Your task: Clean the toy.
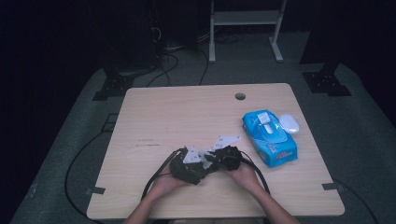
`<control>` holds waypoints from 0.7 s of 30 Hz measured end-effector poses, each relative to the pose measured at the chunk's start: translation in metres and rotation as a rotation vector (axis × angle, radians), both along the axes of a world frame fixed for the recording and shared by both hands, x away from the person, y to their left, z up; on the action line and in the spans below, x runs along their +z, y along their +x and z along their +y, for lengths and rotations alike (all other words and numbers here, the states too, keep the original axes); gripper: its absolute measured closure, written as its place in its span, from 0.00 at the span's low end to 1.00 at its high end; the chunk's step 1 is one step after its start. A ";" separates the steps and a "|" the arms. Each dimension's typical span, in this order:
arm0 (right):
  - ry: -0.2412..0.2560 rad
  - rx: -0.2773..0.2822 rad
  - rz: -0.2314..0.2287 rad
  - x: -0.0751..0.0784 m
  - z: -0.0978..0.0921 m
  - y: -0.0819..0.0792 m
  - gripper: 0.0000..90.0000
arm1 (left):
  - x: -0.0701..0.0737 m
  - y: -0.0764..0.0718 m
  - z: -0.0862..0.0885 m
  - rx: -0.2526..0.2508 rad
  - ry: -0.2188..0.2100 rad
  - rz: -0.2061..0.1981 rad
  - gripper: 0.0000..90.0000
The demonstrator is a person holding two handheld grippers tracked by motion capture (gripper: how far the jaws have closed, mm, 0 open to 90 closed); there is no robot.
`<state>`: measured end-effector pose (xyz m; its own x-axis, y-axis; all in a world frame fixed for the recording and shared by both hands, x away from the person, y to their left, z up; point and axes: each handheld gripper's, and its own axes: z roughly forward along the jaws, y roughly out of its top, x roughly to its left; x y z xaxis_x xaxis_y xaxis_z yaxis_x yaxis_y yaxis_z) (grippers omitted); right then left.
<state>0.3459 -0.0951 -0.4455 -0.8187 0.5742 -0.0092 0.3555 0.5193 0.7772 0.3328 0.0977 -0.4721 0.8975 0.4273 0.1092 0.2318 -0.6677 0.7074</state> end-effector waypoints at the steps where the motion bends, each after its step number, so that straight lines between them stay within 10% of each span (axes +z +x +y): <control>1: -0.001 -0.024 -0.003 0.001 -0.005 0.005 0.91 | 0.000 0.000 0.000 0.000 -0.001 0.001 0.27; 9: -0.012 -0.115 -0.018 0.001 -0.033 0.014 0.92 | 0.001 0.001 0.000 0.000 -0.007 0.014 0.27; 17: -0.030 -0.007 -0.046 0.000 0.000 0.004 0.91 | 0.000 0.001 0.001 0.002 0.000 0.001 0.27; 21: -0.030 -0.094 -0.031 0.003 -0.024 0.013 0.91 | 0.000 0.001 0.001 0.001 -0.005 0.003 0.27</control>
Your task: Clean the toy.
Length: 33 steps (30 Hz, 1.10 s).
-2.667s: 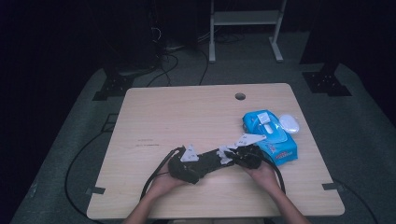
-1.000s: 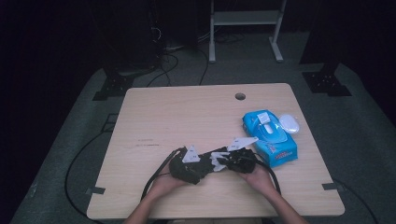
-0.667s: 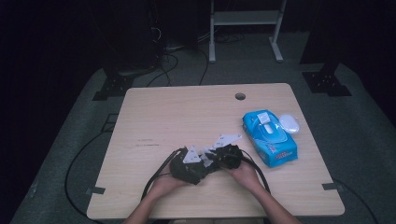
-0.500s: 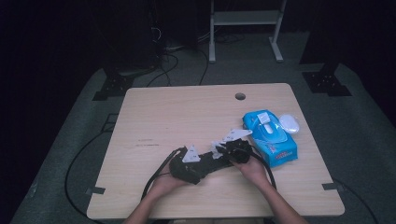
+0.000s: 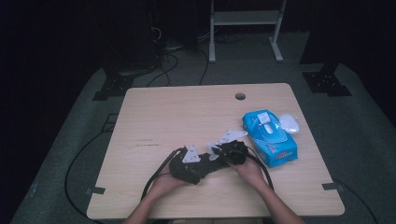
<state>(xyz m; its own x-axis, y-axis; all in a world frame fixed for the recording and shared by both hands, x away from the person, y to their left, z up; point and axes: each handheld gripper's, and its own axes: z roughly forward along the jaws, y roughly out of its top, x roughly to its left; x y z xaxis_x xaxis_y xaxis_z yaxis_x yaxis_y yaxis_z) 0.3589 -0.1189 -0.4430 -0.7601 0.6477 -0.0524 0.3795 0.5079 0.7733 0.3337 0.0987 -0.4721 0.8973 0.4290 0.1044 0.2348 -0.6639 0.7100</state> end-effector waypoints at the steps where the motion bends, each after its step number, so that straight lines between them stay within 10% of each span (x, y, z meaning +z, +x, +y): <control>1: -0.003 -0.022 -0.001 0.001 -0.007 0.002 0.91 | 0.000 0.000 0.000 0.001 -0.003 0.005 0.27; 12: 0.021 -0.055 0.017 0.000 -0.040 -0.006 0.91 | 0.000 -0.001 -0.001 -0.006 0.011 -0.005 0.27; 28: 0.024 0.132 0.058 -0.002 0.008 -0.024 0.91 | 0.000 -0.002 0.000 -0.003 0.012 -0.007 0.27; 33: 0.021 0.058 0.066 -0.001 -0.029 -0.023 0.91 | 0.000 0.000 0.002 -0.002 0.008 -0.006 0.27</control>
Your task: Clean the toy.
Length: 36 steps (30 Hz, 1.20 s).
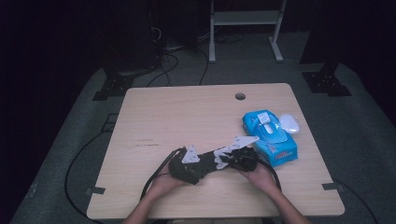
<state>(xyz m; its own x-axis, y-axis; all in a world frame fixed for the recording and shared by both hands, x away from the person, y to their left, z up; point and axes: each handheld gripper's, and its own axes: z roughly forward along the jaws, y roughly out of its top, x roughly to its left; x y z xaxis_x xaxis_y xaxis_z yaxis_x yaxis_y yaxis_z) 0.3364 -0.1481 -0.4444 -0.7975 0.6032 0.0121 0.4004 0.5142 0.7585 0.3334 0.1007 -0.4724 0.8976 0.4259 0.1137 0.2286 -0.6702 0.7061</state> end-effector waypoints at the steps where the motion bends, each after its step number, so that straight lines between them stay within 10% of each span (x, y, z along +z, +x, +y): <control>1: 0.000 0.000 0.000 0.000 0.000 0.000 0.91 | 0.000 0.000 0.000 0.000 0.000 0.000 0.27; 7: 0.014 -0.048 0.031 -0.003 -0.032 -0.002 0.91 | 0.000 0.000 0.000 -0.002 0.002 -0.001 0.27; 22: 0.026 -0.011 0.046 -0.004 -0.023 -0.006 0.91 | 0.000 0.003 0.002 0.005 -0.020 0.029 0.25; 36: 0.010 0.007 -0.002 -0.007 -0.022 -0.015 0.92 | 0.004 0.021 0.010 0.054 -0.173 0.257 0.15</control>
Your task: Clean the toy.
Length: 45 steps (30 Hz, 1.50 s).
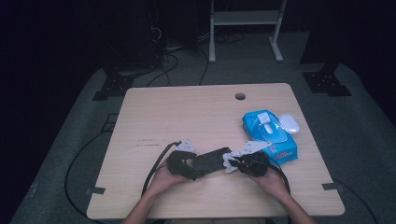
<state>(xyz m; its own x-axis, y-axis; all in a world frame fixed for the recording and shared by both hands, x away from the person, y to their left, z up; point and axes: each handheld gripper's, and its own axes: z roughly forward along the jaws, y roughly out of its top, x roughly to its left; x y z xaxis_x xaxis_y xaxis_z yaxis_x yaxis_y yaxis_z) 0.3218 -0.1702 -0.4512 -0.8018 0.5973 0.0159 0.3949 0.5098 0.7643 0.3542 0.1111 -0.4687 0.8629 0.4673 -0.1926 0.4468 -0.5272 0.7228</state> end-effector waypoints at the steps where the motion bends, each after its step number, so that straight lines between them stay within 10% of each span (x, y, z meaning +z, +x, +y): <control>1: 0.000 0.000 0.000 0.000 0.000 0.000 0.92 | 0.000 0.000 0.000 0.000 0.000 0.000 0.15; 14: -0.018 0.016 -0.034 -0.001 0.000 -0.005 0.92 | -0.006 0.013 0.007 0.026 -0.106 0.187 0.31; 23: -0.029 0.019 -0.043 -0.001 0.001 -0.008 0.92 | -0.006 0.013 0.005 0.028 -0.104 0.180 0.35; 45: -0.026 0.038 -0.041 -0.004 -0.004 -0.023 0.92 | 0.009 -0.022 -0.009 -0.032 0.049 -0.193 0.39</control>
